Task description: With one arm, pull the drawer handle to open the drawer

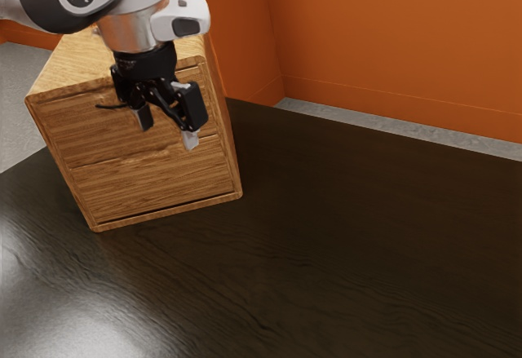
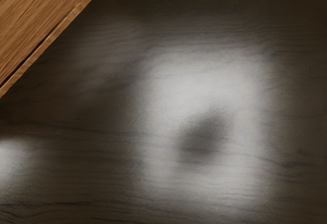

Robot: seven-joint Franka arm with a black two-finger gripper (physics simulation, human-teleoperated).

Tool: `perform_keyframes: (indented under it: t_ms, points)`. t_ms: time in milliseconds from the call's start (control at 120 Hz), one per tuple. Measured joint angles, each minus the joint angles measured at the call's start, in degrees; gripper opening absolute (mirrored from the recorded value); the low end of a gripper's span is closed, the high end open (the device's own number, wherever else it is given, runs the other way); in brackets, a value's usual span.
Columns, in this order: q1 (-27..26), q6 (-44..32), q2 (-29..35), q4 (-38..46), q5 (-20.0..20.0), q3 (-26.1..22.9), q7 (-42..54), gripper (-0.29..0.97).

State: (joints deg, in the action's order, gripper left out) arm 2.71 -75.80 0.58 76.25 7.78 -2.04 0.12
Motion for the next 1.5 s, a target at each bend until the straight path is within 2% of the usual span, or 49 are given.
perform_keyframes:
  t_ms: [125,200,267,300,325,375,450,567,617,725,800,967,1083,1217,1350,1500]
  points:
    - [-2.8,-5.3,-0.5,0.3,-0.1,-0.1,-0.2,0.68]
    - [-4.6,-5.9,-0.2,1.0,-0.9,0.0,-0.4,0.68]
    - [-6.2,-4.0,2.2,1.8,-1.0,0.3,0.0,0.68]
    - [-6.1,-4.4,5.5,5.1,-0.2,0.3,1.4,0.68]
    - [-3.9,-5.7,8.2,8.5,0.2,0.2,3.0,0.67]
    - [3.5,-9.5,12.4,14.7,0.0,-0.8,7.3,0.68]
    - [12.7,-13.6,15.5,18.1,-0.8,-2.0,13.5,0.68]
    - [19.0,-20.8,23.4,23.5,-0.9,-7.4,24.2,0.68]
    - [20.9,-23.2,24.9,24.9,-0.7,-8.1,28.3,0.68]
    - [22.0,-30.2,23.5,27.7,-0.4,-7.6,38.2,0.68]
    - [22.0,-34.4,20.3,28.4,-1.1,-7.8,44.9,0.68]
    - [22.2,-40.2,17.5,28.4,-1.4,-8.4,56.7,0.67]
    - [23.3,-42.4,16.7,28.5,3.8,-8.8,60.5,0.67]
    - [23.9,-44.3,14.7,28.3,6.2,-8.9,63.6,0.63]
    - [24.0,-43.5,12.3,25.3,5.5,-8.7,64.8,0.54]
    - [24.5,-41.3,9.8,22.4,3.6,-8.5,65.2,0.50]
